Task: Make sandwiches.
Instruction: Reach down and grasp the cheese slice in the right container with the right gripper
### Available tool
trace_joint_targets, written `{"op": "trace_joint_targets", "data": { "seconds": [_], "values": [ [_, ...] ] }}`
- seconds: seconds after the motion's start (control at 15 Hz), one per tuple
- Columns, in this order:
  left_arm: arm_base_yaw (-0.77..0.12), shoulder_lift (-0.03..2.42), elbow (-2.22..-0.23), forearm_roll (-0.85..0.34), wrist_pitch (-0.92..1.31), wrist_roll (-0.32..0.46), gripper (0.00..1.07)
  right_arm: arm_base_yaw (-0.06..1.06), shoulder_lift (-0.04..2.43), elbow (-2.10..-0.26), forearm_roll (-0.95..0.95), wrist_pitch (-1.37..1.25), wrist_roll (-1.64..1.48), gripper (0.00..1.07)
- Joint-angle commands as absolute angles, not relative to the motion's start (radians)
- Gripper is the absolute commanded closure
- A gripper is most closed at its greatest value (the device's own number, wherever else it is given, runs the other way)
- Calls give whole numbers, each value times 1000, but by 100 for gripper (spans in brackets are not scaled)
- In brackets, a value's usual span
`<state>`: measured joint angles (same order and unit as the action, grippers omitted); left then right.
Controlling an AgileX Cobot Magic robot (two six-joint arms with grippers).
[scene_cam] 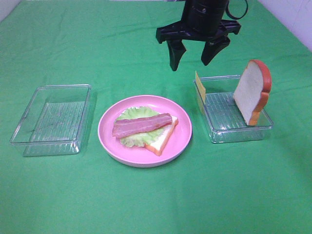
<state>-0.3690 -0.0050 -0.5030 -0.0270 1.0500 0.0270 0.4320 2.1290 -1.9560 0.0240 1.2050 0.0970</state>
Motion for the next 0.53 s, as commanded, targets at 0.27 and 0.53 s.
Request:
{"op": "trace_joint_targets", "data": {
  "seconds": [0.27,0.53],
  "values": [
    [-370,-27,-500,-26,1039,21,28,361,2197,-1966,58,1219,70,37],
    [-370,-27,-500,-26,1039,21,28,359,2281,-1967,45,1154,71,43]
  ]
}}
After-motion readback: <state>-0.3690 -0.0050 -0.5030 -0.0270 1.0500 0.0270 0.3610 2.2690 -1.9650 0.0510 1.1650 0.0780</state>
